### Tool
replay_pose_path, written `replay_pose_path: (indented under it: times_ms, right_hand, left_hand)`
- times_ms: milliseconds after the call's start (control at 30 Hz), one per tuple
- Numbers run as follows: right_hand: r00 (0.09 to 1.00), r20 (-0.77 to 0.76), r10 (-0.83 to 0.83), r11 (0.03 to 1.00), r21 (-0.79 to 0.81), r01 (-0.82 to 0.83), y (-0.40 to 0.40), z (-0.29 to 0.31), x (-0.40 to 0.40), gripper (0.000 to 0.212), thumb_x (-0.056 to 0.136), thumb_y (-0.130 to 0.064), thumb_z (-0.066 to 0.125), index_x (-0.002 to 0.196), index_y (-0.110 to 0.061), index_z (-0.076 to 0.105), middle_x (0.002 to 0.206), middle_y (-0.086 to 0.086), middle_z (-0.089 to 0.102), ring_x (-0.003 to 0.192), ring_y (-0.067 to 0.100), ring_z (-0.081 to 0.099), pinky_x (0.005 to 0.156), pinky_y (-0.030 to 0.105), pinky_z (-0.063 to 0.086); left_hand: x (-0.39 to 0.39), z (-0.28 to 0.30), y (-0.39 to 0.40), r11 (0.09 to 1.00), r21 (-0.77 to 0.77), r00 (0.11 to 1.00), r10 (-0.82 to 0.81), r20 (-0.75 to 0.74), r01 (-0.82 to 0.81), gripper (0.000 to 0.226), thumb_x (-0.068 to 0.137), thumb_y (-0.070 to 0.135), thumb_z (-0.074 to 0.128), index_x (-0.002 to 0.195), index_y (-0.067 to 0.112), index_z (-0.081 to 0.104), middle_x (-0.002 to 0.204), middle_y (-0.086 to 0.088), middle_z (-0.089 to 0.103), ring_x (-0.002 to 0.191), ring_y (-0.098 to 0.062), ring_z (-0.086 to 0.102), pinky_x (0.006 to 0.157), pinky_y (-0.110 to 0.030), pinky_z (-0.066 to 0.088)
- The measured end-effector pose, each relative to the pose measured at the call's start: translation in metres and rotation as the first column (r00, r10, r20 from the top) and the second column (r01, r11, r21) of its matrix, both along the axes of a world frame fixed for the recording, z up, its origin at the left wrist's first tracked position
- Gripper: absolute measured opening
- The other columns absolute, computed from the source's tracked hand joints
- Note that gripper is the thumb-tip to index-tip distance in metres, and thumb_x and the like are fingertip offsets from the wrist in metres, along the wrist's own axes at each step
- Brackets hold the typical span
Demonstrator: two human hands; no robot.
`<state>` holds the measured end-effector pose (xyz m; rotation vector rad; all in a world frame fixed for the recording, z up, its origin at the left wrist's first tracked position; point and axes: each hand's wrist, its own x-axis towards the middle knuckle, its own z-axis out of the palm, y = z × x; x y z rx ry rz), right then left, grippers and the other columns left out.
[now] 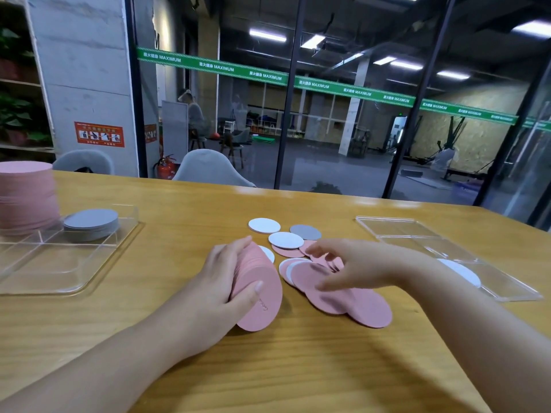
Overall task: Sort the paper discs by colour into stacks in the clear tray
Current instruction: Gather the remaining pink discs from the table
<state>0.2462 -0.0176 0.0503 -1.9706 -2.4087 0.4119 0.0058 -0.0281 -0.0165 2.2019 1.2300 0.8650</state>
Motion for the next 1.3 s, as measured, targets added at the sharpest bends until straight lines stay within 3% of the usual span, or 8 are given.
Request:
replay_pose_path:
  times_ms: [167, 333, 433, 700, 900, 1000, 1133, 1300]
  right_hand:
    - [0.977, 0.213, 0.014, 1.0, -0.002, -0.013, -0.009, -0.007, -0.007, 0.059, 0.085, -0.045, 0.06, 0.137, -0.028, 0.039, 0.137, -0.008, 0.037, 0.121, 0.017, 0.043, 0.095, 0.036, 0.042]
    - [0.98, 0.201, -0.006, 1.0, 0.006, 0.005, -0.02, -0.008, -0.003, 0.055, 0.084, -0.047, 0.061, 0.131, -0.024, 0.041, 0.128, -0.004, 0.031, 0.101, 0.014, 0.037, 0.079, 0.031, 0.037]
    - [0.995, 0.097, -0.035, 0.997, 0.066, 0.028, -0.028, -0.008, 0.002, 0.057, 0.08, -0.045, 0.066, 0.127, -0.029, 0.038, 0.116, -0.009, 0.03, 0.097, 0.009, 0.034, 0.077, 0.028, 0.035]
    - [0.981, -0.131, 0.141, 0.955, 0.28, -0.1, -0.039, -0.017, 0.006, 0.02, 0.089, -0.031, 0.06, 0.091, -0.031, 0.04, 0.089, -0.02, 0.041, 0.086, -0.003, 0.038, 0.071, 0.017, 0.031]
    - [0.836, -0.493, 0.242, 0.907, 0.421, -0.014, -0.045, -0.034, -0.021, 0.026, 0.087, -0.016, 0.065, 0.077, -0.037, 0.052, 0.073, -0.024, 0.059, 0.072, -0.001, 0.054, 0.066, 0.012, 0.039]
    - [0.83, -0.494, 0.26, 0.901, 0.432, -0.025, -0.047, -0.04, -0.036, 0.029, 0.088, -0.017, 0.064, 0.078, -0.041, 0.051, 0.074, -0.023, 0.059, 0.077, -0.004, 0.056, 0.069, 0.01, 0.041]
    - [0.864, -0.446, 0.234, 0.906, 0.421, -0.028, -0.043, -0.033, -0.026, 0.018, 0.089, -0.015, 0.063, 0.096, -0.032, 0.062, 0.091, -0.025, 0.06, 0.085, -0.005, 0.057, 0.073, 0.009, 0.044]
    - [0.979, -0.201, 0.02, 0.964, 0.264, 0.034, -0.033, -0.029, 0.017, 0.02, 0.087, -0.028, 0.064, 0.107, -0.033, 0.061, 0.098, -0.025, 0.057, 0.089, -0.01, 0.052, 0.073, 0.004, 0.038]
  left_hand:
    - [0.0, -0.001, 0.001, 1.0, -0.003, 1.0, -0.008, 0.01, 0.008, 0.066, 0.091, 0.048, 0.044, 0.143, 0.044, 0.004, 0.132, 0.028, 0.016, 0.117, 0.007, 0.033, 0.09, -0.013, 0.028]
    - [0.0, -0.001, 0.001, 1.0, 0.004, 1.0, -0.005, 0.013, 0.005, 0.065, 0.091, 0.048, 0.044, 0.143, 0.045, 0.004, 0.131, 0.027, 0.018, 0.116, 0.007, 0.034, 0.09, -0.014, 0.029]
    - [0.0, -0.002, 0.001, 1.0, 0.008, 1.0, -0.007, 0.014, 0.007, 0.065, 0.091, 0.048, 0.045, 0.143, 0.044, 0.005, 0.131, 0.027, 0.018, 0.117, 0.007, 0.033, 0.091, -0.014, 0.028]
    - [-0.001, -0.003, 0.002, 1.0, 0.011, 1.0, -0.016, 0.011, 0.016, 0.065, 0.09, 0.049, 0.044, 0.141, 0.047, 0.005, 0.131, 0.029, 0.017, 0.114, 0.013, 0.031, 0.087, -0.008, 0.028]
    - [-0.004, -0.002, 0.005, 0.996, 0.028, 0.996, -0.086, 0.033, 0.085, 0.079, 0.054, 0.094, 0.031, 0.123, 0.064, 0.005, 0.125, 0.047, 0.009, 0.112, 0.034, 0.016, 0.086, 0.007, 0.022]
    - [-0.002, -0.003, 0.005, 0.995, 0.044, 0.995, -0.093, 0.032, 0.092, 0.087, 0.051, 0.092, 0.041, 0.124, 0.06, 0.007, 0.123, 0.047, 0.009, 0.111, 0.033, 0.018, 0.085, 0.008, 0.021]
    - [0.0, -0.004, 0.004, 0.995, 0.07, 0.997, -0.07, 0.022, 0.068, 0.07, 0.075, 0.064, 0.055, 0.127, 0.057, 0.008, 0.121, 0.044, 0.014, 0.11, 0.03, 0.024, 0.085, 0.006, 0.025]
    - [-0.001, -0.003, 0.003, 0.994, 0.07, 0.996, -0.083, 0.008, 0.083, 0.065, 0.082, 0.054, 0.056, 0.124, 0.061, 0.007, 0.122, 0.046, 0.013, 0.107, 0.025, 0.031, 0.085, -0.002, 0.031]
